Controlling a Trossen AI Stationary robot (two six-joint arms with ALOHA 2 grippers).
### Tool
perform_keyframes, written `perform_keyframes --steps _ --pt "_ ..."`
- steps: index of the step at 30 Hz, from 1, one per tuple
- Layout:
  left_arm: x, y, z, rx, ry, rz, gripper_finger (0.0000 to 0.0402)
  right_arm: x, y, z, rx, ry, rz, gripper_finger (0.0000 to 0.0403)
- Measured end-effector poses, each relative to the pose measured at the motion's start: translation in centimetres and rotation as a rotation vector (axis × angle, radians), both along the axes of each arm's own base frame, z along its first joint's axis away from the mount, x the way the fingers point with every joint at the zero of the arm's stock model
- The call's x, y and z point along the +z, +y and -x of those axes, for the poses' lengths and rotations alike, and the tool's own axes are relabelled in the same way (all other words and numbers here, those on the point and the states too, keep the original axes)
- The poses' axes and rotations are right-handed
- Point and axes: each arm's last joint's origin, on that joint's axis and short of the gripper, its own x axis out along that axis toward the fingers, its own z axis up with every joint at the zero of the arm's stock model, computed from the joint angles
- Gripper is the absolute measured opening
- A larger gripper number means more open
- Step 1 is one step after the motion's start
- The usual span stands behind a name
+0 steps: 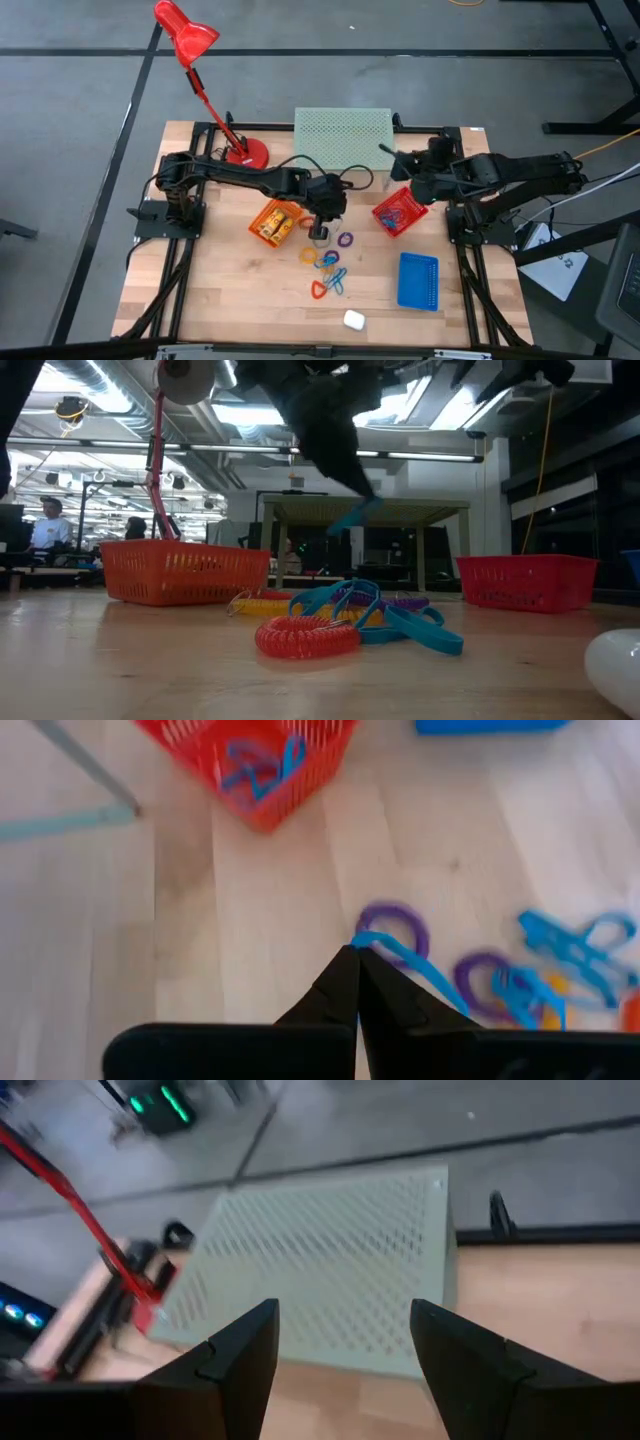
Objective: Pick & Place Office Desk Supplies
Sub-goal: Put the blue rubber band into the red bin
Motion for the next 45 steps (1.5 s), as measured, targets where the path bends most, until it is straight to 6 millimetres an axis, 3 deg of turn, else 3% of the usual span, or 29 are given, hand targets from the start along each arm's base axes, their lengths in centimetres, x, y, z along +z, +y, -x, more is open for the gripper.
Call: perform_keyframes --steps 10,18,24,32,41,45 --pt "2.7 1.9 -2.0 0.115 -0.327 0.175 0.0002 3.4 1.4 1.7 0.05 -0.182 0.234 0.0229" --pt "3.2 3.9 -3.1 0.175 -0.474 0.207 0.0002 5.1 2.4 3.3 0.087 -0.261 0.295 0.0229" --pt "2.0 5.0 -4.1 0.196 -0.462 0.225 0.0002 5.1 2.5 3.4 0.095 -0.26 0.297 0.0229" --pt "2.0 5.2 -8.4 0.144 -0.477 0.218 0.0002 5.1 2.6 3.3 0.116 -0.26 0.281 0.0229" --pt "1.1 5.0 -12.4 0.079 -0.351 0.156 0.0002 5.0 2.6 3.2 0.154 -0.255 0.256 0.0229" --pt "-0.8 5.0 -13.3 0.081 -0.3 0.156 0.0002 5.0 2.7 3.2 0.156 -0.25 0.259 0.0229"
